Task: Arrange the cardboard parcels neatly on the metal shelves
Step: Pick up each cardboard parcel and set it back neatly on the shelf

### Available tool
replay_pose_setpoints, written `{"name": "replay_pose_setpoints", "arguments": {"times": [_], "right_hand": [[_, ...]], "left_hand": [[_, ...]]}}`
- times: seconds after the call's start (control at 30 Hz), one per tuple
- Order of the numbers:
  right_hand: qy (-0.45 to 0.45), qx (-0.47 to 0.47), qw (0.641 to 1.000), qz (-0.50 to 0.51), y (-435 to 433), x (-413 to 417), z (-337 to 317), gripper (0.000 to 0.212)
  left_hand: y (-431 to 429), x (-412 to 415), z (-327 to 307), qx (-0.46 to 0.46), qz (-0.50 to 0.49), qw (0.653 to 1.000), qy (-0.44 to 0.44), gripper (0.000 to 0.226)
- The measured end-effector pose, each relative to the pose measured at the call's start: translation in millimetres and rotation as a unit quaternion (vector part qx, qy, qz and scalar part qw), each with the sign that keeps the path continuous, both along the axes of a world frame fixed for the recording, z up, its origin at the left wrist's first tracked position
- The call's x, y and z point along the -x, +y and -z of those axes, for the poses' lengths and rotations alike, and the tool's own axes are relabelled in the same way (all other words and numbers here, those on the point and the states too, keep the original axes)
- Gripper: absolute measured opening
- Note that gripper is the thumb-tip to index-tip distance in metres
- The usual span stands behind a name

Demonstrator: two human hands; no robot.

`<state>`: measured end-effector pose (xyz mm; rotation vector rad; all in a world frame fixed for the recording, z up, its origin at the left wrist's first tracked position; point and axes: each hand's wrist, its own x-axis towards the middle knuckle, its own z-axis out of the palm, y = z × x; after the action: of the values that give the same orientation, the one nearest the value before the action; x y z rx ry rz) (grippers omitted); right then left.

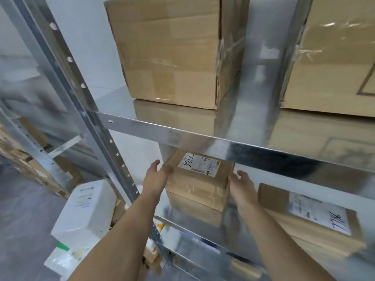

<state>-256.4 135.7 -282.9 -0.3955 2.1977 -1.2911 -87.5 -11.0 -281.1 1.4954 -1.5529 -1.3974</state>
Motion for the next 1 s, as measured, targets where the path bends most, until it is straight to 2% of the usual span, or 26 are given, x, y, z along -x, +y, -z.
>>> {"name": "replay_pose_setpoints", "arguments": {"times": [0.1, 0.23, 0.3, 0.37, 0.47, 0.53, 0.67, 0.73, 0.83, 1.0], "right_hand": [[-0.062, 0.001, 0.998, -0.006, -8.6, -9.6, 11.0, 0.051], [-0.094, 0.045, 0.994, 0.024, -22.2, -30.5, 28.8, 0.051], [-0.094, 0.047, 0.994, 0.037, -25.1, -32.1, 27.5, 0.052], [-0.105, 0.050, 0.991, 0.073, -31.7, -37.1, 31.3, 0.054], [-0.111, 0.050, 0.987, 0.103, -31.6, -35.9, 42.7, 0.056], [-0.106, 0.050, 0.985, 0.124, -28.5, -35.2, 46.4, 0.051], [-0.099, 0.049, 0.984, 0.142, -21.0, -35.1, 44.2, 0.041], [-0.100, 0.048, 0.984, 0.139, -15.8, -33.5, 43.3, 0.041], [-0.104, 0.040, 0.984, 0.138, -10.2, -29.7, 43.2, 0.047], [-0.100, 0.047, 0.987, 0.118, 3.7, -34.6, 42.8, 0.043]], "left_hand": [[-17.9, 8.0, 5.4, -0.008, 0.078, 0.997, -0.026, 0.067], [-34.9, 12.8, 9.3, 0.001, 0.142, 0.989, -0.045, 0.056], [-39.4, 14.6, 8.1, 0.015, 0.131, 0.990, -0.050, 0.030], [-52.3, 10.7, 14.8, 0.019, 0.145, 0.988, -0.055, 0.017], [-59.0, 7.0, 19.3, 0.000, 0.153, 0.988, -0.036, 0.019], [-59.0, 5.2, 20.2, -0.018, 0.155, 0.988, -0.016, 0.015], [-56.4, 2.3, 24.0, -0.048, 0.165, 0.985, -0.012, 0.027], [-54.0, 1.9, 23.8, -0.072, 0.176, 0.982, 0.000, 0.024], [-46.8, 4.5, 19.7, -0.103, 0.193, 0.976, 0.016, 0.047], [-29.1, 7.4, 16.9, -0.112, 0.192, 0.974, 0.040, 0.039]]}}
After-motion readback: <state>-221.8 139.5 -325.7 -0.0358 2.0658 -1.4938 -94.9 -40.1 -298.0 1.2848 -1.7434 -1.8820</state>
